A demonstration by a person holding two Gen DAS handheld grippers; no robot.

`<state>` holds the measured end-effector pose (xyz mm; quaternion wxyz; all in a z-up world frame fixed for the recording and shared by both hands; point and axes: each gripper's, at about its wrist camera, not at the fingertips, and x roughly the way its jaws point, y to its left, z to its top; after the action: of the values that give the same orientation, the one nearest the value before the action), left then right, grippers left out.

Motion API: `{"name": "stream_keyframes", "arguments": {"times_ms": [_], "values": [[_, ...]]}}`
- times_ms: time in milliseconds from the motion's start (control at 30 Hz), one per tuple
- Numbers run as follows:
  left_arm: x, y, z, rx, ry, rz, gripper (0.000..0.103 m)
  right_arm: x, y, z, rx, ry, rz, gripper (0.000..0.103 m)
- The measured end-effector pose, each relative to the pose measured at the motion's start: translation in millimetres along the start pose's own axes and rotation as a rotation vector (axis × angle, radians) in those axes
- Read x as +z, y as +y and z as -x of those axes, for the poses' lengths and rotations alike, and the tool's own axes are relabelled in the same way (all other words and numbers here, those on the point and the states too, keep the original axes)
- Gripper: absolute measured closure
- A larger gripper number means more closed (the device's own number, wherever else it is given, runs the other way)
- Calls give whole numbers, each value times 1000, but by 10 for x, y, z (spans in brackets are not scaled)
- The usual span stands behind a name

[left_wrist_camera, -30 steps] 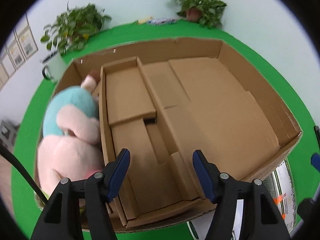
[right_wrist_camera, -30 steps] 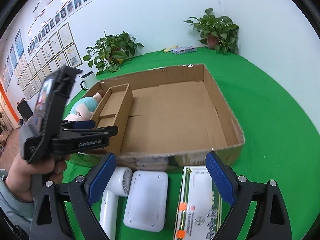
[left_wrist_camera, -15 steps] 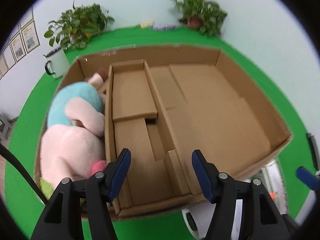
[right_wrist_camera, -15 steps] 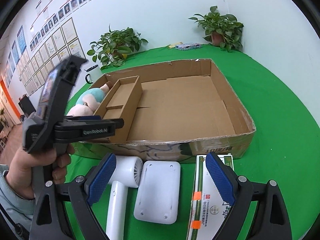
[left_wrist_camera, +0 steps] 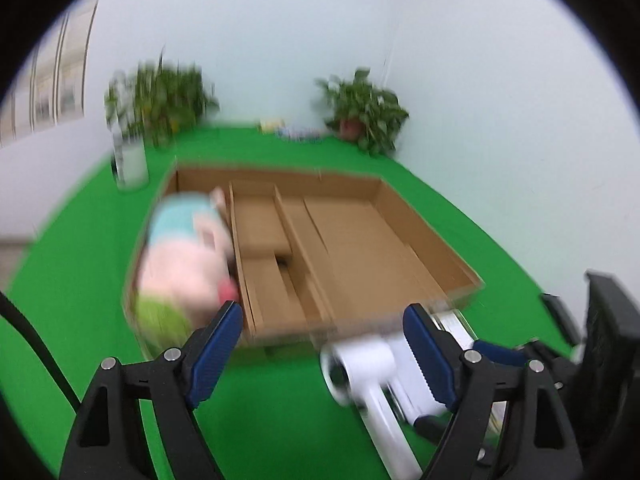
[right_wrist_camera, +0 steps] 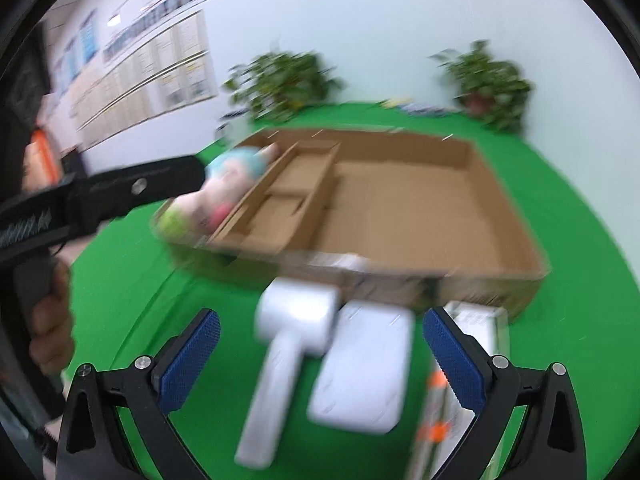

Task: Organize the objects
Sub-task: 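Move the right gripper down to the white hair dryer handle, then close the right gripper on the hair dryer handle and lift it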

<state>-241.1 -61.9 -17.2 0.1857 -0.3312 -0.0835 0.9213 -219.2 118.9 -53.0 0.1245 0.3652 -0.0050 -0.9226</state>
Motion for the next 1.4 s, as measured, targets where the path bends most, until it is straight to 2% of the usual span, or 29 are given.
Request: {"name": "stream_keyframes", "arguments": {"times_ms": [67,100,133,233,300,333,400,433,467,533,567,633,667,833,900,1033,1067,1100,1133,1167,1267,1400], "values": [[-144,55,-39,-48,48,39,21,-234,79,15,67,41,16,1],[-294,112,-115,-96,108,72,21,-383,111,20,104,72,11,2],[-366,110,-146,-112,126,85,21,-471,129,12,116,88,1,3],[-511,152,-329,-179,190,153,22,-619,159,-53,138,126,-36,12],[-502,184,-461,-233,224,188,22,-604,181,-152,120,143,-36,21],[-489,185,-550,-263,241,207,22,-595,187,-201,110,151,-33,29],[-446,167,-733,-310,280,229,23,-567,219,-310,107,173,-27,33],[-444,151,-771,-319,288,229,23,-567,228,-336,113,167,-21,40],[-439,132,-803,-329,296,227,23,-548,267,-362,115,169,-6,54],[-478,76,-866,-355,320,233,23,-512,319,-439,88,198,13,67],[-499,64,-875,-364,328,239,23,-536,329,-469,73,208,12,71],[-592,36,-868,-382,352,253,24,-593,321,-453,83,219,-3,71],[-628,32,-857,-384,361,257,30,-632,319,-429,90,229,-7,71],[-866,-19,-718,-417,398,278,31,-817,354,-225,126,261,-1,70],[-839,-37,-799,-394,407,285,31,-771,352,-216,102,250,3,62],[-748,-4,-962,-379,419,317,31,-567,295,-374,107,239,-48,61],[-727,-5,-995,-384,423,315,38,-534,295,-416,97,242,-45,61],[-714,-9,-1022,-386,429,311,51,-512,305,-478,80,257,-43,62],[-713,-25,-1054,-381,448,303,56,-505,316,-548,73,279,-51,70],[-726,-46,-1050,-369,450,292,59,-506,333,-578,65,288,-55,73],[-832,-132,-930,-366,476,275,59,-551,369,-523,42,284,-33,75],[-1041,-255,-695,-380,497,261,59,-711,366,-311,88,318,-37,74]]}}
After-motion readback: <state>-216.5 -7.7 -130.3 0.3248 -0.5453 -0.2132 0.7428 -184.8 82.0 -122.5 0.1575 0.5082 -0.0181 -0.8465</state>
